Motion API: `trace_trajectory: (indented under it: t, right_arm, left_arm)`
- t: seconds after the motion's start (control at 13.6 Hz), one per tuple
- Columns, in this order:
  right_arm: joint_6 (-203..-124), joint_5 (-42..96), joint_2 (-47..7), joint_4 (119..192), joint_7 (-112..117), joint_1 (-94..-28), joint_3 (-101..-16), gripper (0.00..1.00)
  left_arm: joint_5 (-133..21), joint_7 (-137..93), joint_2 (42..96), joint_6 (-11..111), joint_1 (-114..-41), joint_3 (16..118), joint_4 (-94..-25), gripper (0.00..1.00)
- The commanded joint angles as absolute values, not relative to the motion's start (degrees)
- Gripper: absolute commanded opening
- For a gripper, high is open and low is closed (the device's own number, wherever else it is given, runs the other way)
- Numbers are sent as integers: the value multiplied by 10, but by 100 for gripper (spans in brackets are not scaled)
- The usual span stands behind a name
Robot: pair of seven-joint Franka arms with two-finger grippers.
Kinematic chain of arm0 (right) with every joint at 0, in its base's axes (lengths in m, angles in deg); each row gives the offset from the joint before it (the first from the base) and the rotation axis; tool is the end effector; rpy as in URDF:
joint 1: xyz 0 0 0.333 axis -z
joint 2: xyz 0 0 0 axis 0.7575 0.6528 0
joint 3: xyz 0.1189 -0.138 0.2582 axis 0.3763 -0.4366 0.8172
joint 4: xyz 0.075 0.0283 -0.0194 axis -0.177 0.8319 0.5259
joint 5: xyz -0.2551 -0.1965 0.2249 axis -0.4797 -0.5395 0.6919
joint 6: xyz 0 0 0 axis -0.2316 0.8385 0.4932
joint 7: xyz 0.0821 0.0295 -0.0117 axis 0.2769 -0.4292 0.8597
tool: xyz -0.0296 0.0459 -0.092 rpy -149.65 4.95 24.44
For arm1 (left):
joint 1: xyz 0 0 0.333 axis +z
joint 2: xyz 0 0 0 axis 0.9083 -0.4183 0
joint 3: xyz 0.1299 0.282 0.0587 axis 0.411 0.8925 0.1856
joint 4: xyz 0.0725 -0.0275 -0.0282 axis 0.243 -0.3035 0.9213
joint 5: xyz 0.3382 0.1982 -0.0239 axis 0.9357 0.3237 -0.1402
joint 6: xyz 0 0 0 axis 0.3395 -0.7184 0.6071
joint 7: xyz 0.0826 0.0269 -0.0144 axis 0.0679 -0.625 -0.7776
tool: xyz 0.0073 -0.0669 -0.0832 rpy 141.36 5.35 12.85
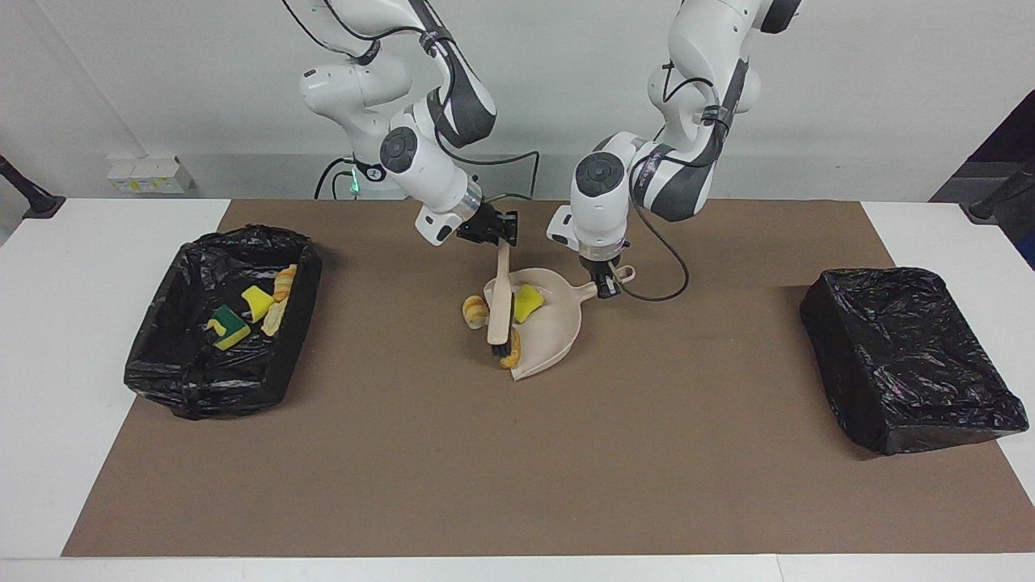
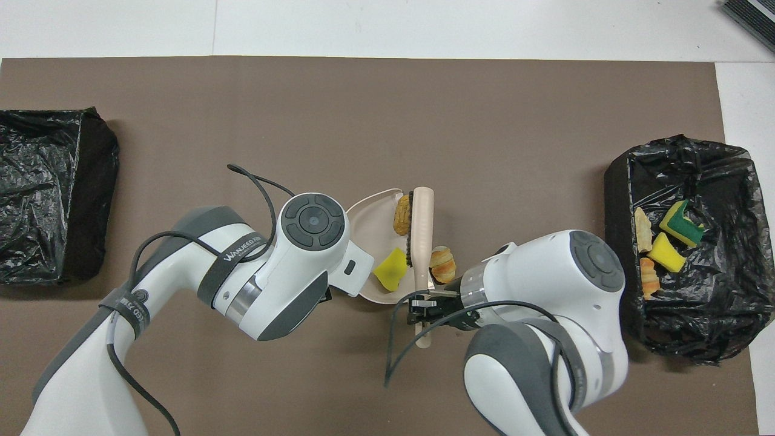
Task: Sweep and dump trash in bin
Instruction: 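Sweep the sponge and bread chunks into the dustpan with the right gripper's brush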
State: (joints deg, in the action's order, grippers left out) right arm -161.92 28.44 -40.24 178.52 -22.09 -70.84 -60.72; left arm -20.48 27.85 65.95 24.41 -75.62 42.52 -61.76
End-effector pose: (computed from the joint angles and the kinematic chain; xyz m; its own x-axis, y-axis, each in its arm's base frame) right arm 0.4372 0.2551 0.4141 0.9588 -0.0417 -0.2809 -0.1509 -0.9126 -0.3799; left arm 0.4724 -0.3360 0.3611 0.2224 -0.9592 -0.1743 -0.9693 -0.2368 0.0663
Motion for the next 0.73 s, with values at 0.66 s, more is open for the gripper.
trace_trajectory:
  t: [0.66]
  right_arm:
    - [-1585,55,-394,1855,-227,-700,-602,0]
  left_arm:
    - [-155,314,673,231,-758,430,-633,0]
